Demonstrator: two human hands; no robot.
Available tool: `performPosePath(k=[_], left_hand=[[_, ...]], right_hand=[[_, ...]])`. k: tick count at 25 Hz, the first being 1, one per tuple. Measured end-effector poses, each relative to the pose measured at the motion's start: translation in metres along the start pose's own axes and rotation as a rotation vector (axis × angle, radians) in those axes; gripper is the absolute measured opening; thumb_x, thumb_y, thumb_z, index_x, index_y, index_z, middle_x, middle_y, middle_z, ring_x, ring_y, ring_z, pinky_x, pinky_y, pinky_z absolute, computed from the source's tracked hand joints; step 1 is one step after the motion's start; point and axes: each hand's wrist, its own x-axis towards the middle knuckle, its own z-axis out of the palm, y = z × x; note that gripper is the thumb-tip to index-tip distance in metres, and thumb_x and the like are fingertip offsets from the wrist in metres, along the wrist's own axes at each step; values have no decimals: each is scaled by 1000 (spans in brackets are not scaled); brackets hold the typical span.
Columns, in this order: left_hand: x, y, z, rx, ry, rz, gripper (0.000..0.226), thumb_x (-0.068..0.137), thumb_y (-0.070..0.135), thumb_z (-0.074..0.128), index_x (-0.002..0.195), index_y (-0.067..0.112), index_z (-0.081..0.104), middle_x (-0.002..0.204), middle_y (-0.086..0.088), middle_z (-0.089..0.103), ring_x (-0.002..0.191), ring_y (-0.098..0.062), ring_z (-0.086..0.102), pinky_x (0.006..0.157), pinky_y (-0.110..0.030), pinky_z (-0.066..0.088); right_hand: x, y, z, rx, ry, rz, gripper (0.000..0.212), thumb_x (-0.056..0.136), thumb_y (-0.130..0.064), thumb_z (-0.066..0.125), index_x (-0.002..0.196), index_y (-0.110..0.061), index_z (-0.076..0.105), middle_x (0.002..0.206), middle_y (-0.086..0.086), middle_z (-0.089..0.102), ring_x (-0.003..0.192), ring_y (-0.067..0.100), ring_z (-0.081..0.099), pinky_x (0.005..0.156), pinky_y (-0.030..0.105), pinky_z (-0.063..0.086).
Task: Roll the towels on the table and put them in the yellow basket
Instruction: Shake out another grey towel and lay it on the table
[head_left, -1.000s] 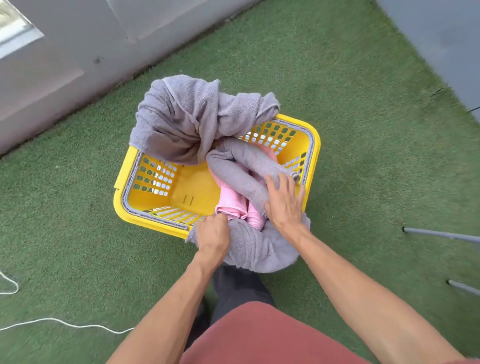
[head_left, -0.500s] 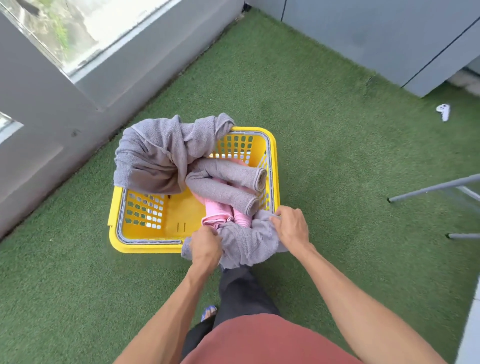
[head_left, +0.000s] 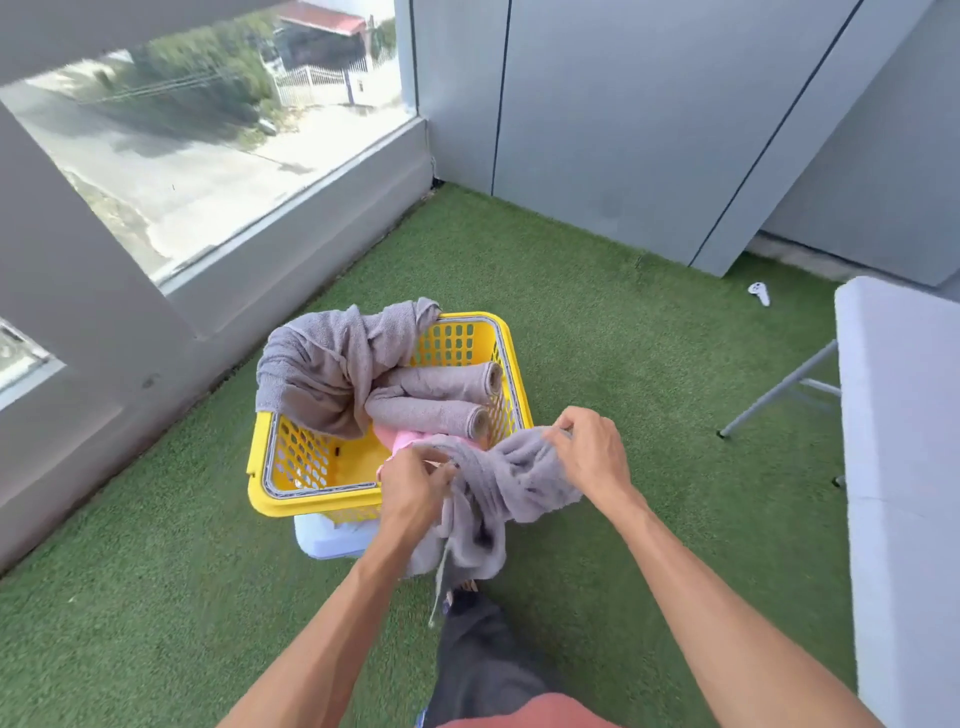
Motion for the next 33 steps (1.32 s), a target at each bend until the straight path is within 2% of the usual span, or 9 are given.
performPosePath(k=[6,9,11,13,16,19,22,29,33], left_hand=[[-41,80,-18,-92,12,434,15,81,11,67,93,20,68,65,11,65,61,4,58,64,-17,43],[-48,137,-17,-130,-46,627,20,83,10,67,99,22,67,73,10,63,67,-4,60,68,-20,47],[-54,179,-13,-182,-118,698,22,84,9,67,102,21,66,78,8,63,65,-5,59,65,-13,46],[-60,222,-3,-271,-241,723,24,84,11,70,105,22,63,82,4,64,62,-4,58,65,-10,44],[-67,281,14,-363,-493,769,32,81,13,74,108,19,59,84,-4,68,71,-12,62,71,-23,49],[-71,329,32,-389,-714,782,37,79,8,76,109,10,56,81,-7,69,76,-16,65,70,-25,52],[-65,372,57,-345,-878,763,37,78,6,76,109,8,54,82,-12,69,77,-22,64,74,-30,51],[-42,471,143,-211,-909,720,41,74,11,78,109,8,57,94,-25,65,80,-25,61,83,-39,47],[-20,509,186,-166,-873,742,39,72,15,80,105,10,60,87,-17,67,77,-22,62,86,-41,47]], right_hand=[[-31,9,-87,68,272,13,22,89,-27,61,69,-18,59,62,-5,61,58,18,56,45,26,32],[-42,27,-135,72,407,72,21,90,-26,58,69,-21,58,63,-8,62,63,19,59,48,26,41],[-51,39,-170,41,437,105,15,89,-24,58,76,-20,64,72,-6,67,70,18,62,55,27,44],[-58,49,-201,79,362,66,9,89,-29,60,90,-26,68,86,-8,68,84,14,62,67,29,47],[-59,52,-238,512,100,-77,25,93,-35,57,118,-36,62,113,-13,65,105,5,61,88,30,51],[-48,62,-266,901,-99,-134,31,98,-23,51,126,-15,59,124,0,64,113,12,60,91,31,50],[-27,99,-295,1050,-187,-125,30,94,-16,54,118,2,59,111,13,63,101,22,58,88,36,46],[36,170,-381,736,103,-167,15,91,-12,62,97,1,67,93,11,70,85,15,63,80,30,55],[78,204,-406,608,347,-191,11,89,-19,65,84,-9,68,85,10,71,76,19,63,80,41,55]])
